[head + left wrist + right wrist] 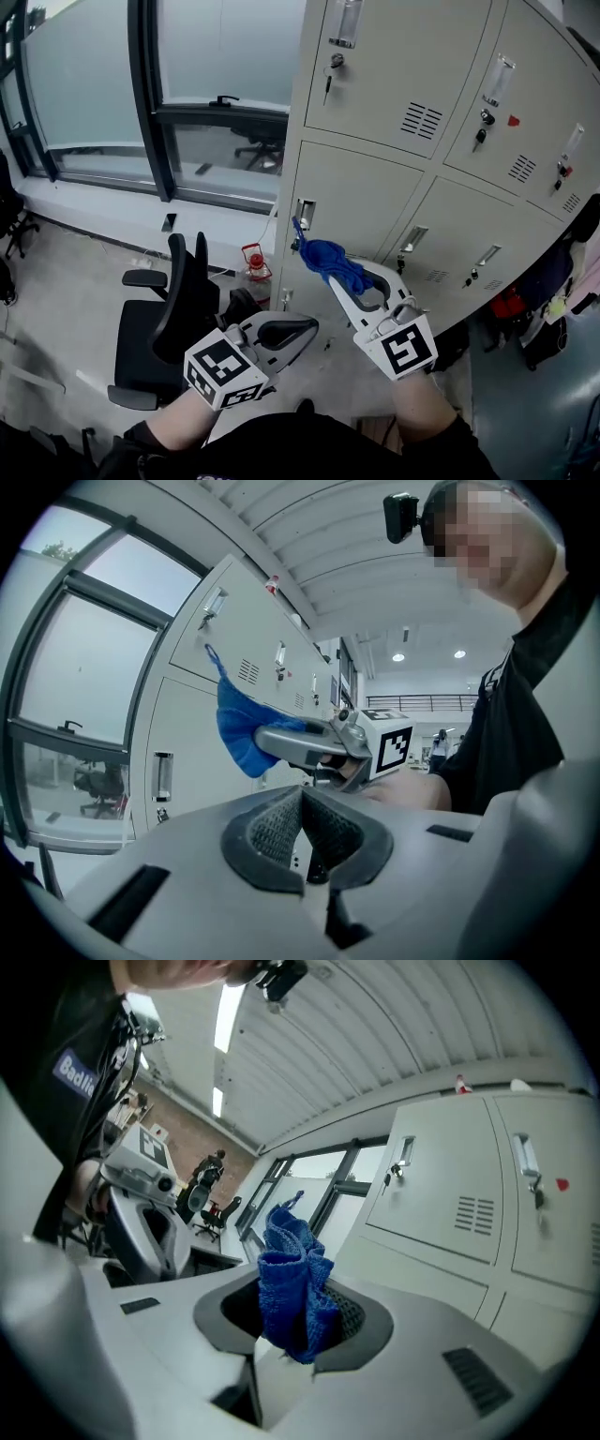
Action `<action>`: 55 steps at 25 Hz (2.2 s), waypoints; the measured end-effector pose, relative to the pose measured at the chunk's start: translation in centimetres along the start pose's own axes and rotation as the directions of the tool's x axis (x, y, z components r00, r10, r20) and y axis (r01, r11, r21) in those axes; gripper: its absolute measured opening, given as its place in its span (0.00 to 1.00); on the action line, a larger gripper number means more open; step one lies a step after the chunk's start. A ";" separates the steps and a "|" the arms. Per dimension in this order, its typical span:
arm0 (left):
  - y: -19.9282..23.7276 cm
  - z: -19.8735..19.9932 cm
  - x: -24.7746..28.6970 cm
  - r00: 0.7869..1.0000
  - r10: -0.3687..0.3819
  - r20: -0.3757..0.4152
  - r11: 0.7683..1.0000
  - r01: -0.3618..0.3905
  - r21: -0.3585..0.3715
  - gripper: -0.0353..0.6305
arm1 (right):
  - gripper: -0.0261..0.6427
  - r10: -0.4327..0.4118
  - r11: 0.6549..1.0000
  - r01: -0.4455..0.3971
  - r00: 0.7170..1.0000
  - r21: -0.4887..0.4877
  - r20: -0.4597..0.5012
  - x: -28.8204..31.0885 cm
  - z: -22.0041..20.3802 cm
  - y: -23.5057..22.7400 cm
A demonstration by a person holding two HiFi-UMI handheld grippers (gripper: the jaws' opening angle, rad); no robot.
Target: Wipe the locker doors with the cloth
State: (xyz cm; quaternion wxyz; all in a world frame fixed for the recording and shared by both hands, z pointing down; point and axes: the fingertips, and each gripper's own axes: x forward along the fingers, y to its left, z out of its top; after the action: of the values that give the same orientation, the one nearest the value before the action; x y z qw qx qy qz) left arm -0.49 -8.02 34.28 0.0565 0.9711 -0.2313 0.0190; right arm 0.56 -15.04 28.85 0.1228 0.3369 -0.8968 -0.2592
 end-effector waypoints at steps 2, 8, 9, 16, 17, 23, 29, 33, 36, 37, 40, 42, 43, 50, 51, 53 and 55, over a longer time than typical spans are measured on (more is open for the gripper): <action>0.8 0.6 1.3 1.000 0.019 -0.003 1.000 -0.019 0.009 0.06 | 0.19 -0.014 0.995 0.010 0.999 -0.103 -0.030 1.3 -0.4 -2.4; 3.5 2.0 4.6 0.997 0.070 -0.018 0.997 -0.069 0.037 0.06 | 0.19 -0.044 0.952 0.039 0.999 -0.305 -0.009 5.6 -0.4 -7.6; 3.9 2.0 4.9 0.997 0.073 -0.024 0.997 -0.072 0.040 0.06 | 0.19 -0.050 0.940 0.044 0.999 -0.339 -0.011 6.3 -0.5 -8.1; 6.4 2.8 4.3 0.999 0.029 -0.037 0.997 -0.026 0.069 0.06 | 0.19 -0.212 0.768 0.116 0.974 -0.630 -0.079 10.6 -0.1 -10.2; 6.7 2.9 3.9 0.999 0.023 -0.039 0.997 -0.020 0.070 0.06 | 0.19 -0.241 0.733 0.126 0.967 -0.668 -0.082 11.3 0.1 -10.4; 7.3 2.7 1.5 0.999 -0.003 -0.045 0.998 0.006 0.068 0.06 | 0.19 -0.351 0.562 0.136 0.932 -0.816 -0.086 14.4 0.8 -10.8; 6.7 2.2 0.5 0.998 -0.028 -0.049 0.996 0.032 0.081 0.06 | 0.19 -0.399 0.491 0.126 0.912 -0.862 -0.093 16.0 0.4 -11.3; 6.4 2.0 0.2 0.998 -0.034 -0.058 0.997 0.038 0.074 0.06 | 0.19 -0.419 0.438 0.127 0.905 -0.890 -0.077 16.5 0.0 -11.3; 6.3 1.7 0.0 0.997 -0.032 -0.064 0.997 0.037 0.067 0.06 | 0.19 -0.420 0.424 0.129 0.905 -0.897 -0.069 16.6 -0.5 -11.1; 6.3 1.7 0.0 0.997 -0.031 -0.065 0.997 0.035 0.066 0.06 | 0.19 -0.418 0.420 0.125 0.906 -0.899 -0.070 16.6 -0.9 -10.9; 6.4 1.5 0.0 0.998 -0.025 -0.065 0.998 0.029 0.061 0.06 | 0.19 -0.409 0.418 0.111 0.909 -0.902 -0.078 16.8 -1.9 -10.3; 6.4 1.4 0.0 0.998 -0.023 -0.067 0.998 0.027 0.060 0.06 | 0.19 -0.405 0.420 0.108 0.911 -0.901 -0.080 16.7 -2.3 -10.1; 6.4 1.3 -0.1 0.998 -0.021 -0.067 0.998 0.025 0.060 0.06 | 0.19 -0.404 0.422 0.107 0.911 -0.900 -0.081 16.7 -2.5 -10.0; 6.2 1.0 -0.2 0.998 -0.016 -0.068 0.998 0.020 0.057 0.06 | 0.19 -0.394 0.432 0.105 0.915 -0.896 -0.083 16.7 -3.1 -9.6; 6.2 1.0 -0.2 0.998 -0.015 -0.068 0.998 0.019 0.057 0.06 | 0.19 -0.393 0.433 0.104 0.916 -0.895 -0.084 16.7 -3.1 -9.6; 6.3 1.0 -0.3 0.998 -0.011 -0.069 0.999 0.015 0.052 0.06 | 0.19 -0.389 0.437 0.099 0.917 -0.894 -0.089 16.7 -3.3 -9.4; 6.3 1.1 -0.4 0.998 -0.008 -0.066 0.999 0.012 0.050 0.06 | 0.19 -0.383 0.445 0.090 0.919 -0.891 -0.098 16.7 -3.8 -9.1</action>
State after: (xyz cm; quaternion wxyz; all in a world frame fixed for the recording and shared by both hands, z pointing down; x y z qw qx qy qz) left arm -3.66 -13.56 33.81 0.0395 0.9722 -0.2239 0.0565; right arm -5.43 -33.48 27.78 0.3666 0.3837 -0.5544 -0.6411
